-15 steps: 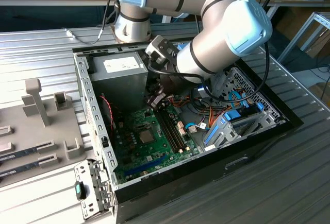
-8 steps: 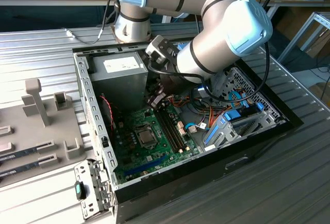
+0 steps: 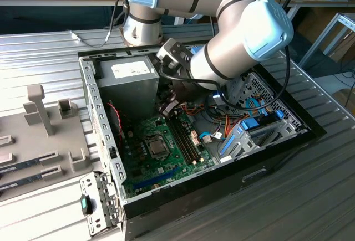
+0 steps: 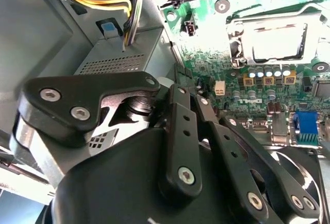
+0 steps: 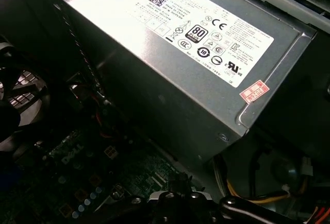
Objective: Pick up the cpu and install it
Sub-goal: 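Close the cpu cover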
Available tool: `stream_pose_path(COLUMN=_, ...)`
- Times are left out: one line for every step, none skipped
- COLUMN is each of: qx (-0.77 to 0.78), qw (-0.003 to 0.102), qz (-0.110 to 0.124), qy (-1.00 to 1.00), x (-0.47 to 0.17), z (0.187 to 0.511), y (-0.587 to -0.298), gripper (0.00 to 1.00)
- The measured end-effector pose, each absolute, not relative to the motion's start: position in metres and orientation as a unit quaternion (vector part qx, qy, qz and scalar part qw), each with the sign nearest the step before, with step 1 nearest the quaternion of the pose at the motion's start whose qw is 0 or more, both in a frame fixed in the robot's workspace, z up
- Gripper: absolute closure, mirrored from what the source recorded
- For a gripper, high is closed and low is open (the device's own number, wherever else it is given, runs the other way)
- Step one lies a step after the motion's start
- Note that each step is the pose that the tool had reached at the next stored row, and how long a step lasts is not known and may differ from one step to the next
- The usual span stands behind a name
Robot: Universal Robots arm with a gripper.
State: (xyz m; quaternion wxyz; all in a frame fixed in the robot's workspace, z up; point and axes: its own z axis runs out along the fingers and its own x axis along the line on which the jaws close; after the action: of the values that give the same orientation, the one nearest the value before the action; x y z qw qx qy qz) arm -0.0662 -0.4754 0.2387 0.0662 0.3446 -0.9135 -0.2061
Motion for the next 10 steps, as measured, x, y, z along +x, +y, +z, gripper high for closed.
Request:
stream_pose_path(qx=0.344, qw=0.068, qz=-0.201, qy=-0.915, x=-0.0662, z=0.2388, y=-0.4758, gripper=0.89)
stream_pose_path(qx=0.343, qw=0.072, qz=-0.19, qy=-0.917, x=-0.0662, z=0.2389, y=-0.4762, gripper=0.89)
stream_pose_path(qx=0.343, qw=0.075, qz=-0.182, qy=-0.918, x=-0.0662, z=0.2388, y=-0.4763, gripper=0.89)
stream_pose_path(qx=0.342, qw=0.079, qz=-0.173, qy=-0.92, x=-0.0662, z=0.2388, y=-0.4763, gripper=0.89)
stream_pose_path(qx=0.341, qw=0.082, qz=-0.165, qy=-0.922, x=-0.0662, z=0.2387, y=-0.4763, gripper=0.89)
stream_pose_path(qx=0.341, qw=0.085, qz=-0.155, qy=-0.923, x=-0.0662, z=0.2388, y=-0.4764, gripper=0.89)
stream_pose_path(qx=0.34, qw=0.088, qz=-0.147, qy=-0.925, x=-0.0662, z=0.2388, y=-0.4764, gripper=0.89)
stream_pose_path(qx=0.339, qw=0.092, qz=-0.137, qy=-0.926, x=-0.0662, z=0.2388, y=-0.4764, gripper=0.89)
stream_pose_path(qx=0.338, qw=0.095, qz=-0.129, qy=-0.927, x=-0.0662, z=0.2387, y=-0.4765, gripper=0.89)
stream_pose_path(qx=0.338, qw=0.097, qz=-0.122, qy=-0.928, x=-0.0661, z=0.2382, y=-0.4773, gripper=0.89)
